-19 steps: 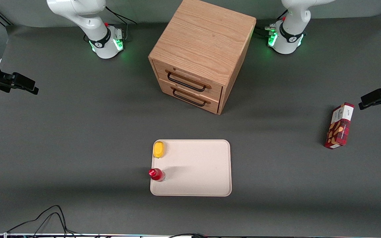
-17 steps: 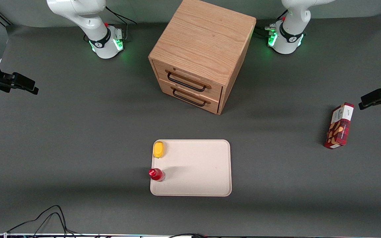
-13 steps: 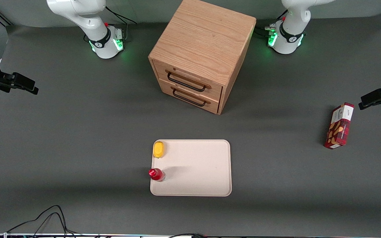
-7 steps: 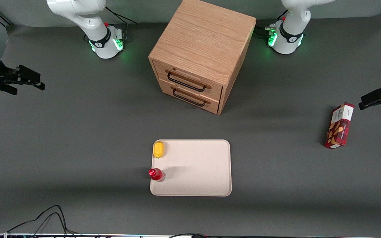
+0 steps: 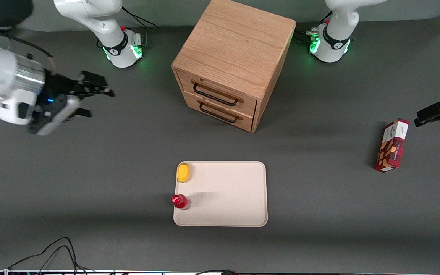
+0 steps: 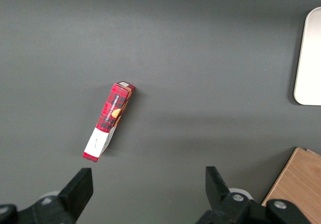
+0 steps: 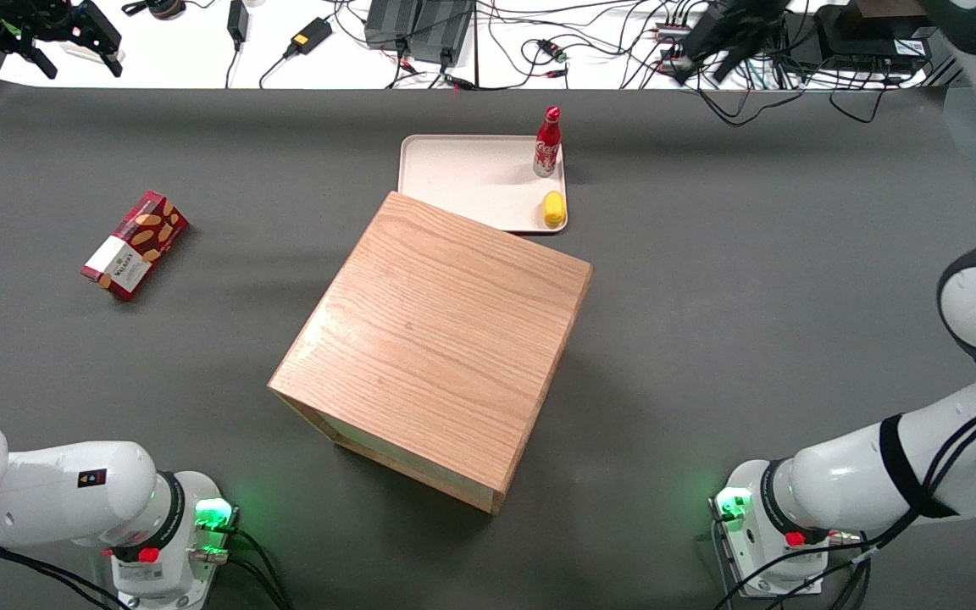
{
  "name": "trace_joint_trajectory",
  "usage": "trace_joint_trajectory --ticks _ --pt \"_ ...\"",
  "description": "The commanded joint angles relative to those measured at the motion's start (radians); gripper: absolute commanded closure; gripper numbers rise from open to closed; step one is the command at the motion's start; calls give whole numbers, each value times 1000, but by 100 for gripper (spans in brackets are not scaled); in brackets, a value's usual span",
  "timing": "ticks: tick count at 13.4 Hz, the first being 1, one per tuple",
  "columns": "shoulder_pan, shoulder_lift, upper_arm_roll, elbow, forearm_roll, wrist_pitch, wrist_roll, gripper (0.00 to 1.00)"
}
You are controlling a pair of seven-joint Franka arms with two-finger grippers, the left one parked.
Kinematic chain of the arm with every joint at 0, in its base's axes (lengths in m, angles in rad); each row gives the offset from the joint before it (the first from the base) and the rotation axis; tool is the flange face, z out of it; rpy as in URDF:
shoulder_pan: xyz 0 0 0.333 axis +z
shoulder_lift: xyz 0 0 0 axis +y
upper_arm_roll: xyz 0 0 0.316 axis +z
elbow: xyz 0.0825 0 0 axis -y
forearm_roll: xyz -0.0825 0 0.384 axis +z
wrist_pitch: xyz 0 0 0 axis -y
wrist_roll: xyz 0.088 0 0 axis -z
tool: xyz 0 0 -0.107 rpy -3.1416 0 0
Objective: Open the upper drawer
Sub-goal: 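Move the right gripper to the upper drawer's black handle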
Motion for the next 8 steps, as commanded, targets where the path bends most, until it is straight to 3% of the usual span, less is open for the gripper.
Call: trace_joint_trajectory --ticks 1,5,8 --pt "1 133 101 55 45 9 -62 0" --pt "44 276 256 46 -29 150 -59 0" --pt "56 340 316 26 -52 222 -53 0"
